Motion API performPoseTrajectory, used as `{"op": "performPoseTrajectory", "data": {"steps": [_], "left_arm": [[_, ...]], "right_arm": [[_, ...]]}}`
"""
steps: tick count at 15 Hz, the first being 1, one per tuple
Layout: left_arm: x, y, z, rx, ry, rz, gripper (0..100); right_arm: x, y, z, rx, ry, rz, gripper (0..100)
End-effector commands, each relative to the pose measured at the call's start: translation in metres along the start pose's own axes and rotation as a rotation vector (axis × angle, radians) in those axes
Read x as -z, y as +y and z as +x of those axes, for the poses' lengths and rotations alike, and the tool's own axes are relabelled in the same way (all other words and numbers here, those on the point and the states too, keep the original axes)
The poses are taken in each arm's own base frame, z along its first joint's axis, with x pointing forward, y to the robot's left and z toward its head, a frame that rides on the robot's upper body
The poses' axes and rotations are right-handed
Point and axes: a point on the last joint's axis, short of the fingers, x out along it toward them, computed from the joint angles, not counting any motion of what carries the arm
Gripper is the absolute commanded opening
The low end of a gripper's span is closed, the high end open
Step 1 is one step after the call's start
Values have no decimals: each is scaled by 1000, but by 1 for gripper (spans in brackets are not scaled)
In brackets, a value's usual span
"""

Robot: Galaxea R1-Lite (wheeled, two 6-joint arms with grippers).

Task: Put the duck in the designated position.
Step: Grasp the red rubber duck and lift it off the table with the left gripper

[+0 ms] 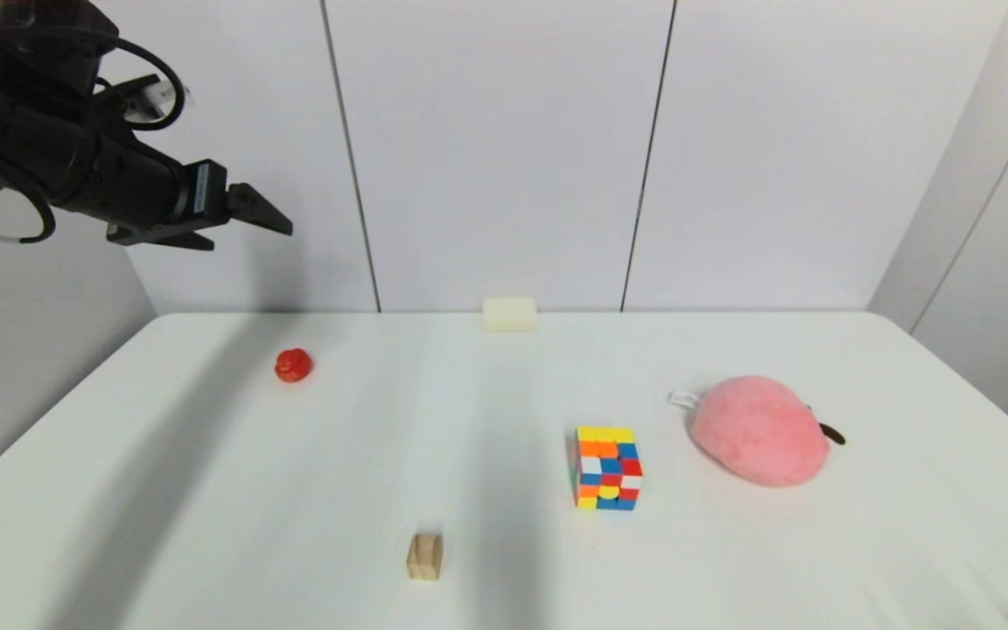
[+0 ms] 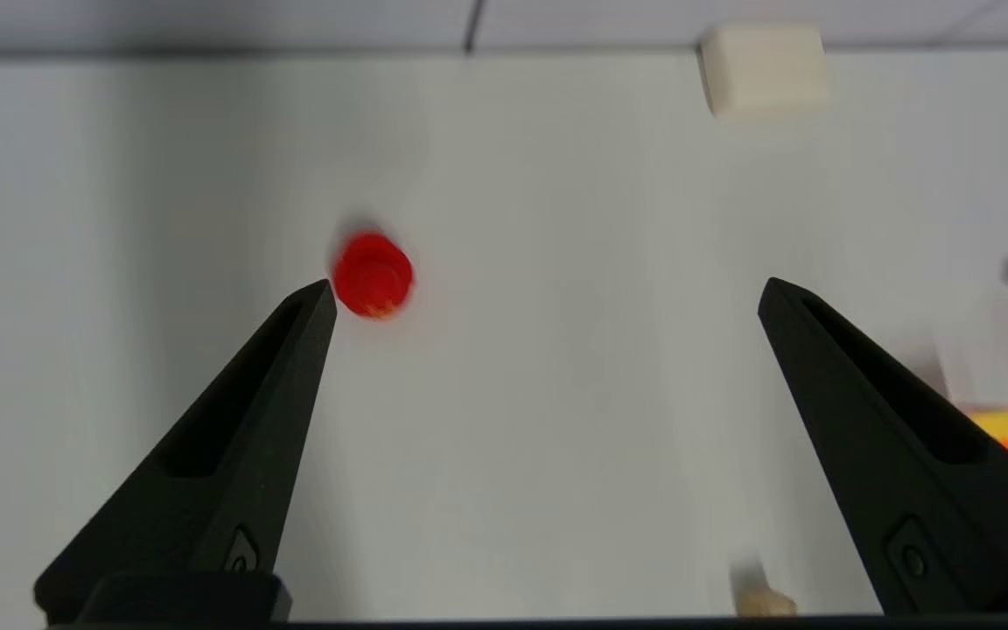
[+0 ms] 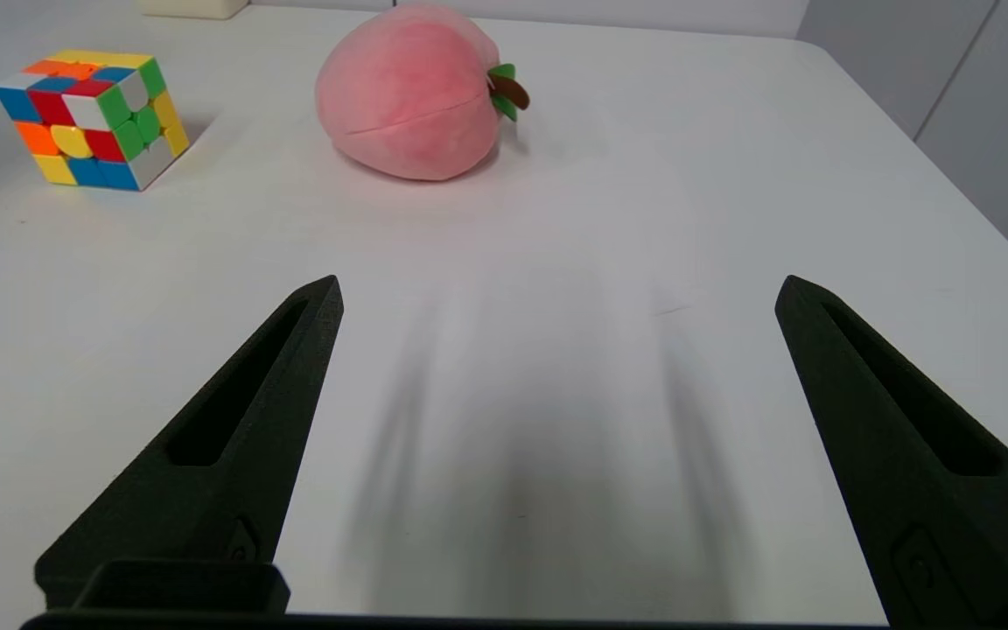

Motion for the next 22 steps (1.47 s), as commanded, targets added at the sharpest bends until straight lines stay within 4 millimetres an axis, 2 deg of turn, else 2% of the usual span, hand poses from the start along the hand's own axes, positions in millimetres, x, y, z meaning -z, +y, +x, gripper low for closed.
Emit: {"op": "performPoseTrajectory", "data": {"steps": [1,5,8,9,16,21,22], "left_arm": [[8,12,14,-17,100,-35,100],[12,21,25,-165,149,122,100],[17,24,39,-163,196,159,100],[19,29,52,-159,231,214,100],[38,42,104,-145,369,171,100],[48,48,130,-138,429,156,100],[52,50,141,-137,444,154,100]], "right_arm": [[0,0,0,-1,2,-1,100],[0,0,0,-1,2,-1,100],[0,0,0,-2,2,-1,100],[0,0,0,-1,2,-1,100],[0,0,0,-1,2,-1,100],[0,0,0,-1,2,-1,100],[0,0,0,-2,2,-1,100]]}}
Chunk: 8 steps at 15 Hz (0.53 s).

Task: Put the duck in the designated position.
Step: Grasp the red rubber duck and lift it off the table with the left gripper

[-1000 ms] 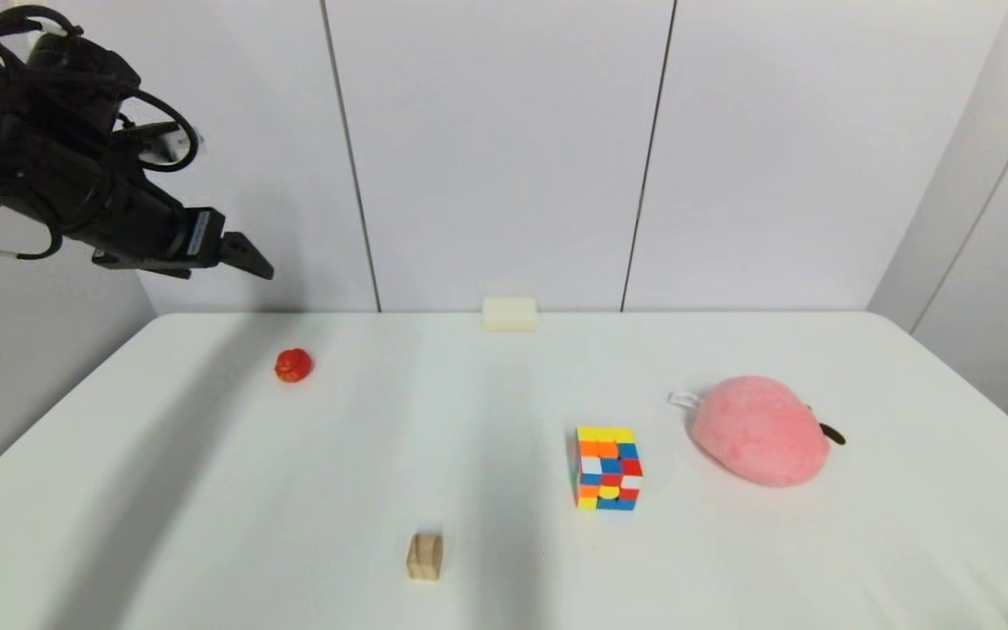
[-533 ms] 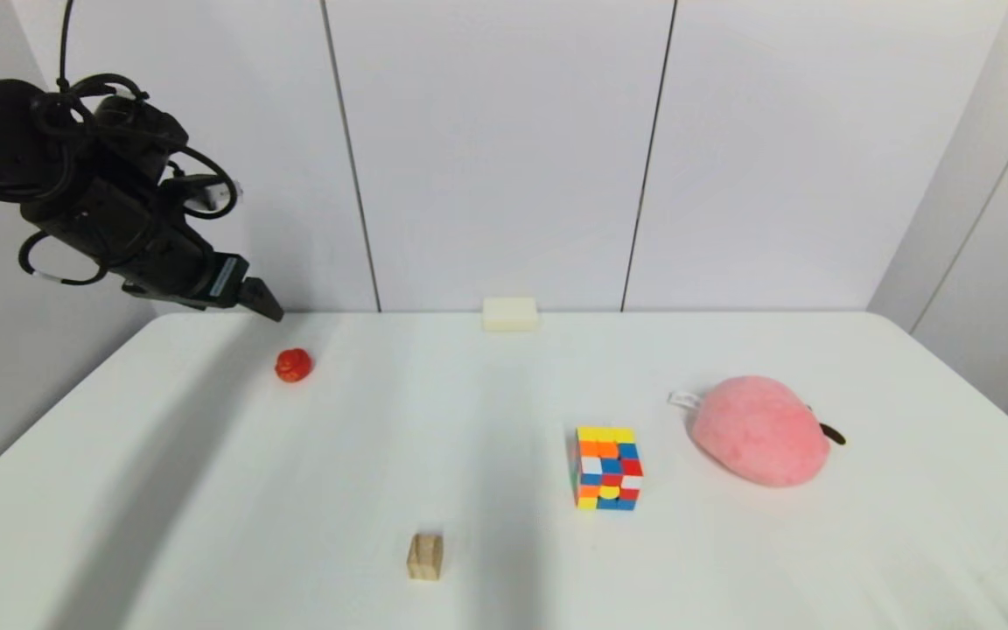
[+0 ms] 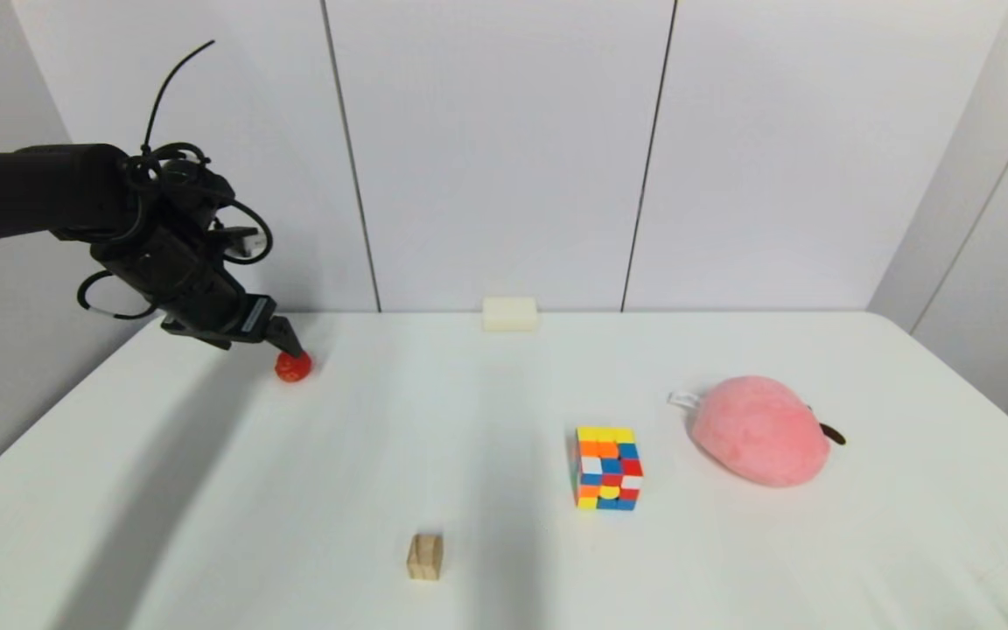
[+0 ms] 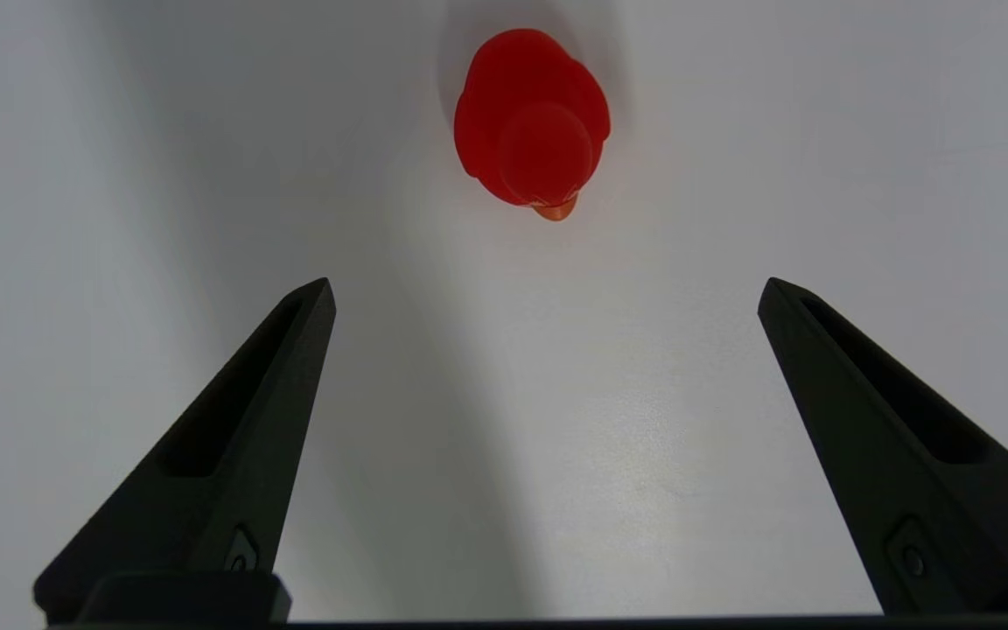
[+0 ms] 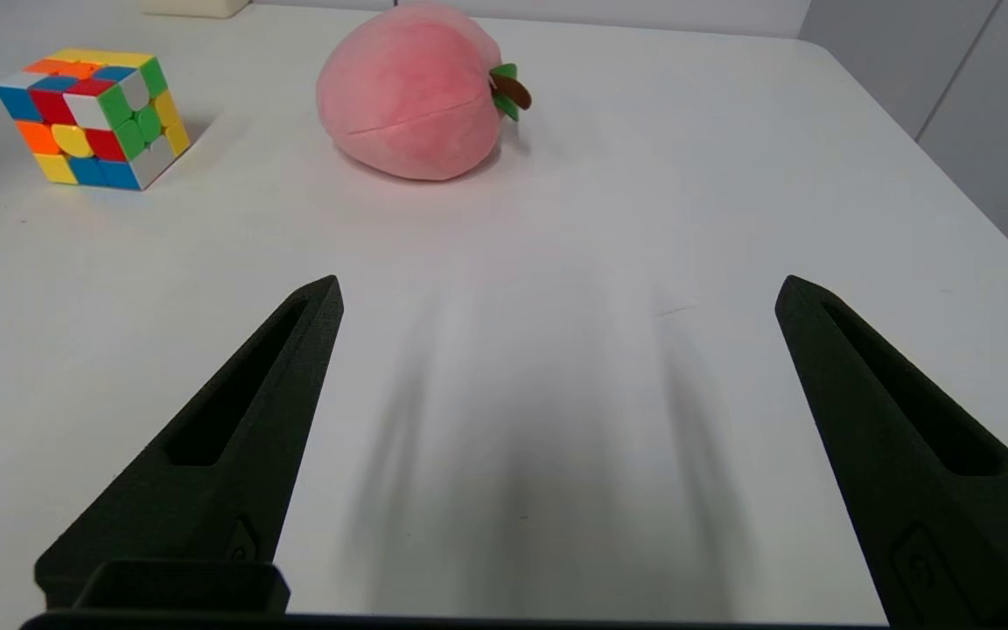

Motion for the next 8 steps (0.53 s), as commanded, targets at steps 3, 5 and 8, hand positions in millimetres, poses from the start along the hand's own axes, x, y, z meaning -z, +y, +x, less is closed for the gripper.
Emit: {"op": "performPoseTrajectory", "data": {"steps": [3,5,8], "left_arm": [[-8,3,44,0,-3,6,100],[-12,4,52,-3,-27,-9,100],[-14,5,58,-7,-40,-34,100]], "right_arm": [[0,0,0,-1,2,-1,100],[0,0,0,-1,2,-1,100],[0,0,0,-1,2,-1,100]]}}
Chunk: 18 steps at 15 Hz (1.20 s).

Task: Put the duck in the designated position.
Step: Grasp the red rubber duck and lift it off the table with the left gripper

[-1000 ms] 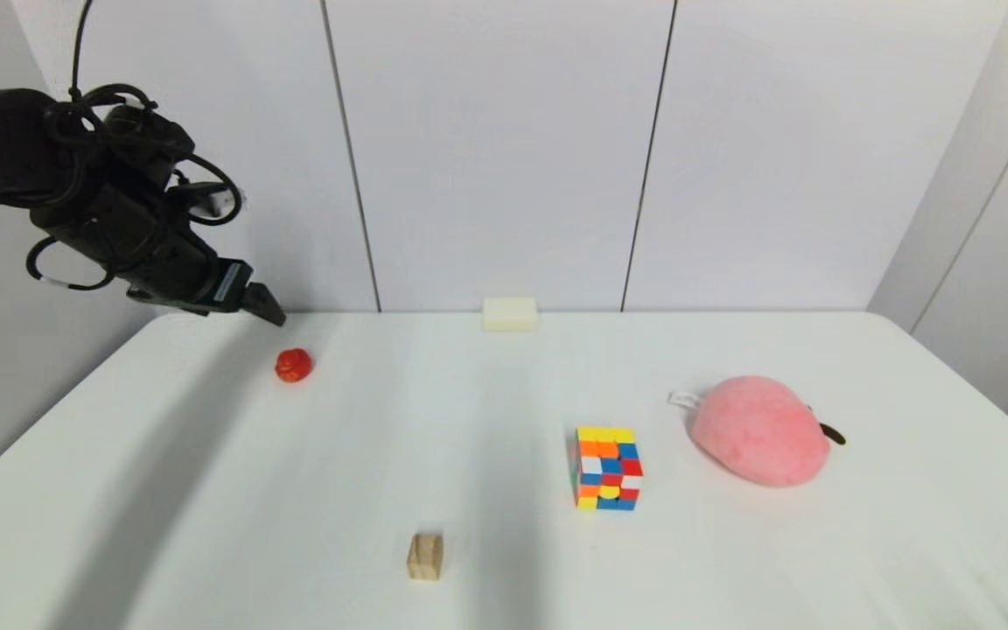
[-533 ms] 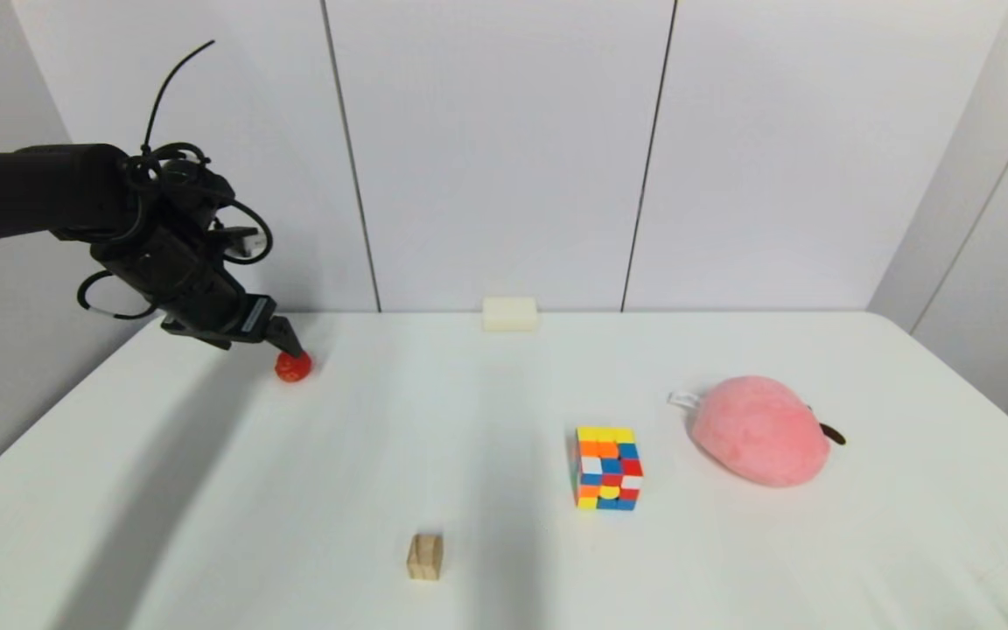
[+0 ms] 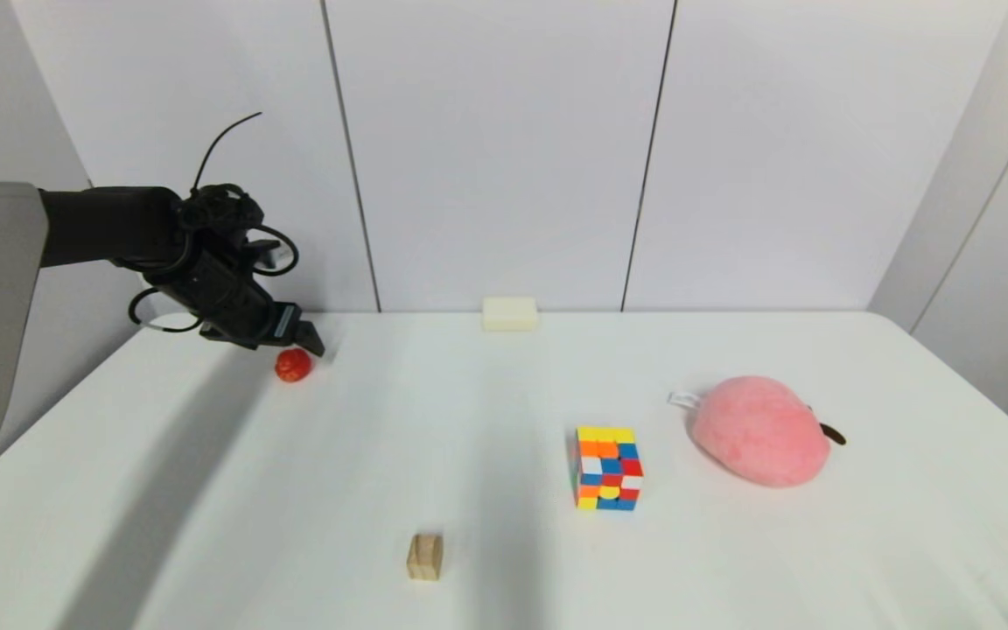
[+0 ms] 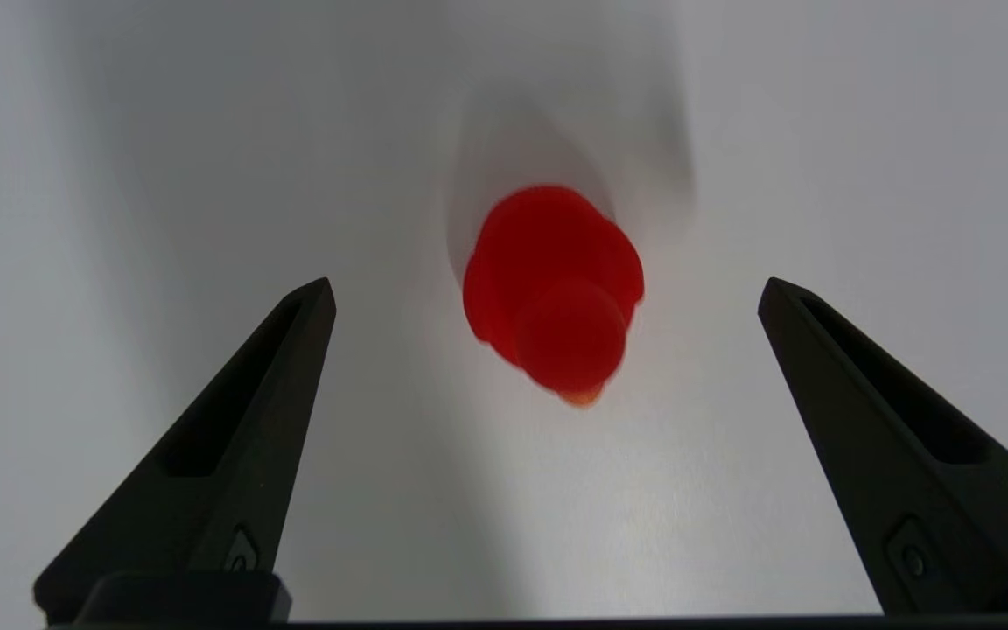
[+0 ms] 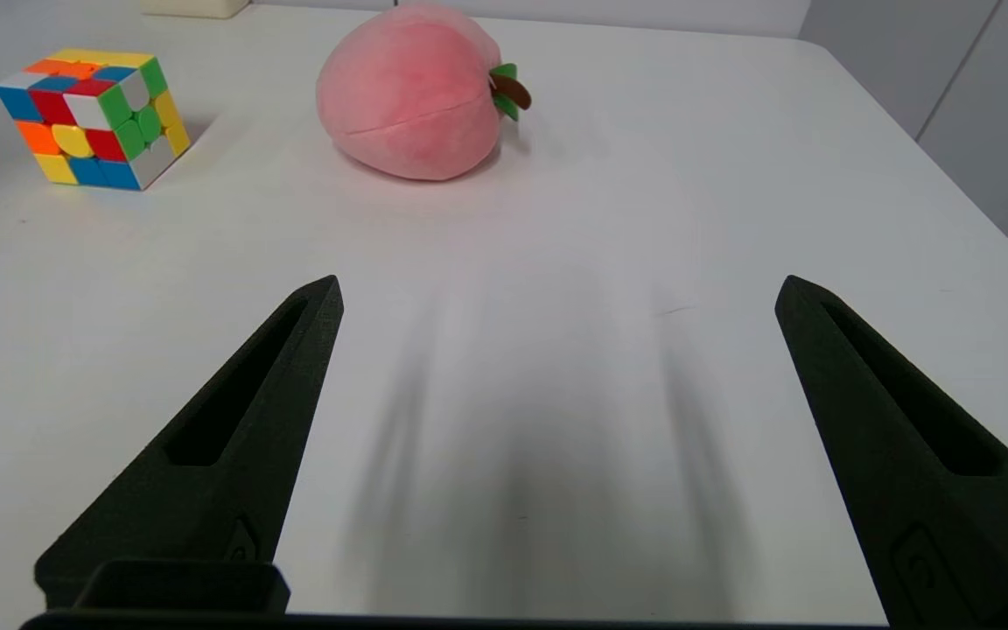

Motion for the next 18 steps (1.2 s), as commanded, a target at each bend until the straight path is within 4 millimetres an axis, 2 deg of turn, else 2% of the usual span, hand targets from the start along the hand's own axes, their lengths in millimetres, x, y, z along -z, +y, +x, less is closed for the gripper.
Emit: {"op": "performPoseTrajectory", "data": {"steps": [1,18], "left_arm": [[2,1,13,3,24,-10,100],[2,1,24,7,44,-25,100]], "right_arm": [[0,0,0,0,2,-1,100],[0,0,0,0,2,-1,100]]}}
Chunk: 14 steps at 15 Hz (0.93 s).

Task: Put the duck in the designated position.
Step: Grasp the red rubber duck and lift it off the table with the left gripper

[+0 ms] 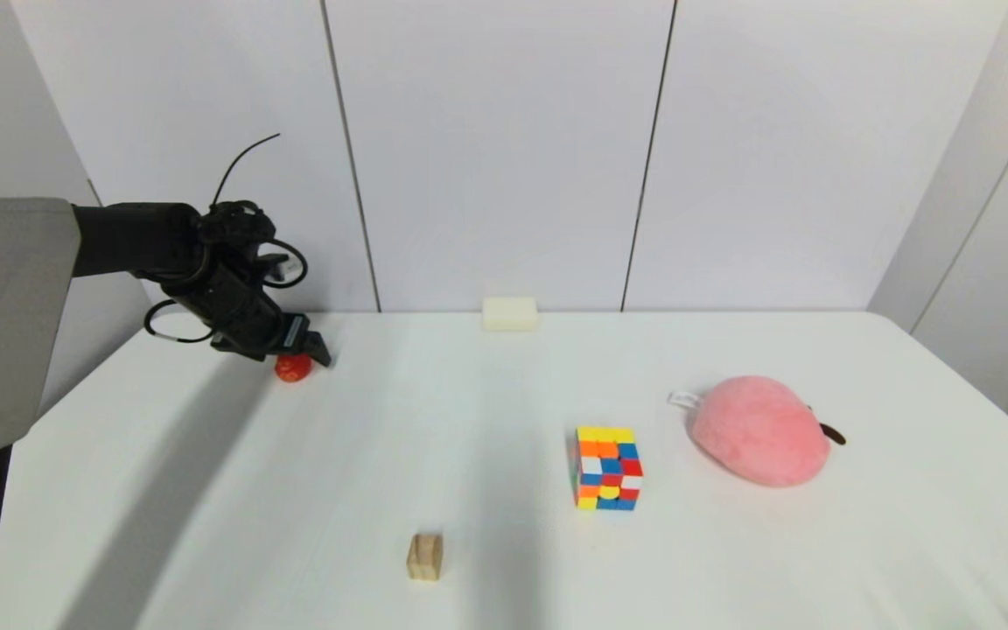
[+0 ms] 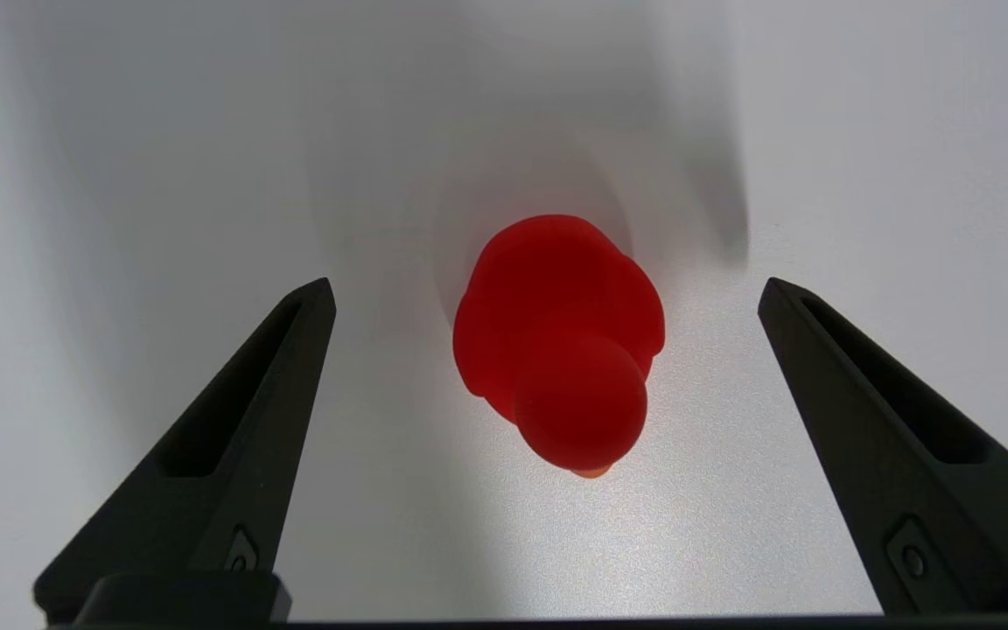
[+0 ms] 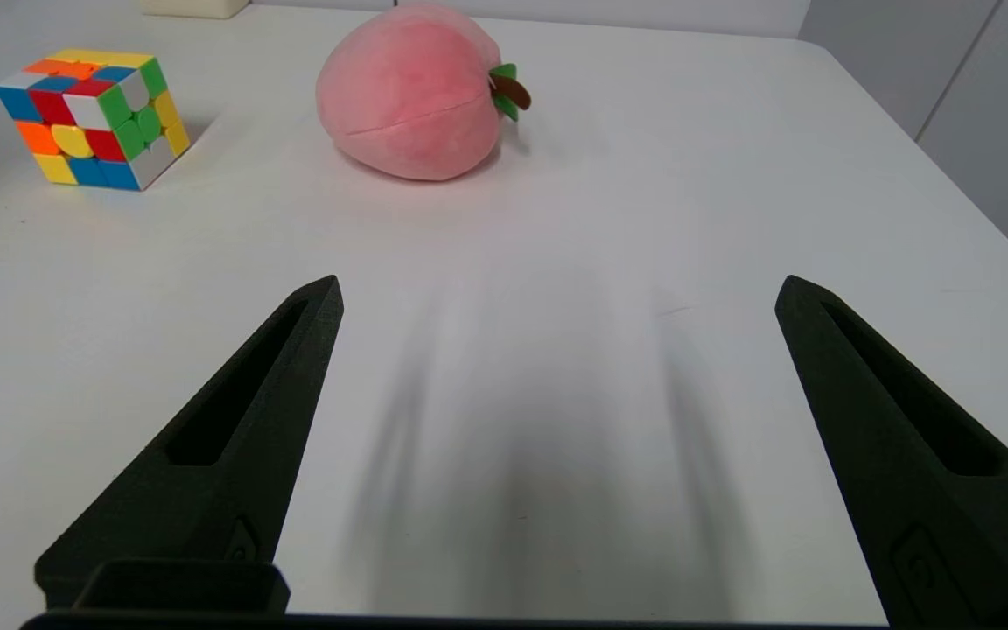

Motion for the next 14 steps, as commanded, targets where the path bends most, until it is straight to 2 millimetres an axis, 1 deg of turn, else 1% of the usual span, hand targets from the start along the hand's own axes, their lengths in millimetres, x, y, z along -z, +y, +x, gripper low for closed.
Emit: {"op": "performPoseTrajectory", "data": {"steps": [1,7,8,14], "left_arm": [[2,0,5,4,18,2,100],[5,0,9,7,47,-1,100],[4,0,8,7,45,-1,0],[4,-1,6,7,38,3,0]], "right_arm": [[0,0,0,-2,2,-1,100],[0,0,0,0,2,-1,100],[0,0,0,0,2,-1,100],[0,0,0,-2,2,-1,100]]}}
